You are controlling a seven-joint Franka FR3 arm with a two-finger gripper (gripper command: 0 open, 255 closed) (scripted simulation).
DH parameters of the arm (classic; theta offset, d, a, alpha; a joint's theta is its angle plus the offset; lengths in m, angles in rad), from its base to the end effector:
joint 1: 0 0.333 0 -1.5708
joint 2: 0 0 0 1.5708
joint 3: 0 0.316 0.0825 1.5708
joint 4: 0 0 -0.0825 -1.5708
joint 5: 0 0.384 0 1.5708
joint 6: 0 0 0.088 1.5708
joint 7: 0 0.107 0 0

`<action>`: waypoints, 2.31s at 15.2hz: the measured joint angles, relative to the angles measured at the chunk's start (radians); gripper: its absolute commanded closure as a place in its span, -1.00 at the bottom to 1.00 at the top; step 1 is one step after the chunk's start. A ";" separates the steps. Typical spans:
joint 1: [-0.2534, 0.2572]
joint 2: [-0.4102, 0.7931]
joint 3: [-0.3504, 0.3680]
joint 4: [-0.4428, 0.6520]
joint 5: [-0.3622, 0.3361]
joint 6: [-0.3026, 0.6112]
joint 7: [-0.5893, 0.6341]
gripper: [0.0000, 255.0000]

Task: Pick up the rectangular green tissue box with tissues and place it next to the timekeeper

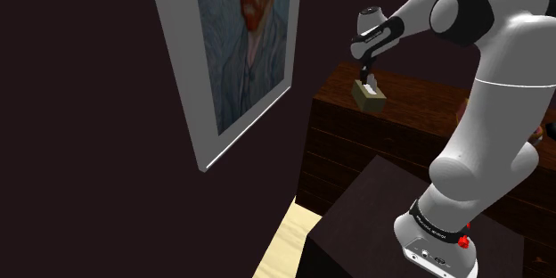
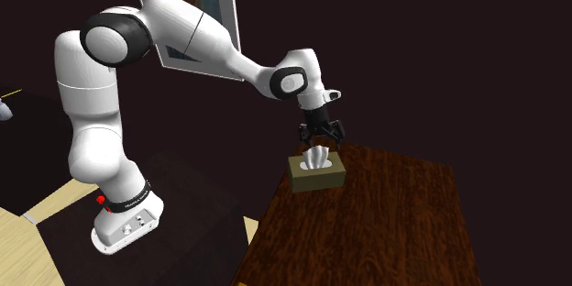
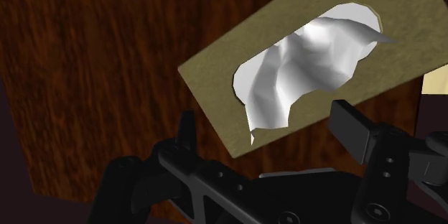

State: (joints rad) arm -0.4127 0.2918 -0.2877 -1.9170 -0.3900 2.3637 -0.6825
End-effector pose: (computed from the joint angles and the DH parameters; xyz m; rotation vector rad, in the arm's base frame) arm 0.4860 -0.4028 0.3655 2.7255 0.3547 -0.1663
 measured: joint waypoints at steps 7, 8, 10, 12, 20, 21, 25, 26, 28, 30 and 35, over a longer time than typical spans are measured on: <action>-0.004 0.014 0.000 0.003 0.002 0.012 -0.001 -1.00; -0.004 0.014 0.000 0.003 0.002 0.012 -0.001 1.00; -0.004 0.013 -0.001 0.005 0.002 0.014 -0.001 1.00; -0.004 0.015 0.000 0.006 0.002 0.013 -0.002 1.00; -0.004 0.006 0.000 0.011 0.005 -0.002 -0.008 1.00; -0.003 0.001 0.001 0.014 0.006 -0.010 -0.010 1.00; -0.002 -0.021 0.002 0.036 0.012 -0.052 -0.026 1.00; 0.000 -0.026 0.003 0.043 0.014 -0.064 -0.029 1.00; 0.000 -0.041 0.003 0.052 0.016 -0.086 -0.038 1.00; 0.002 -0.053 0.004 0.063 0.018 -0.109 -0.045 1.00; 0.003 -0.076 0.006 0.099 0.026 -0.164 -0.066 1.00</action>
State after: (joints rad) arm -0.4097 0.2161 -0.2820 -1.8179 -0.3639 2.1994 -0.7489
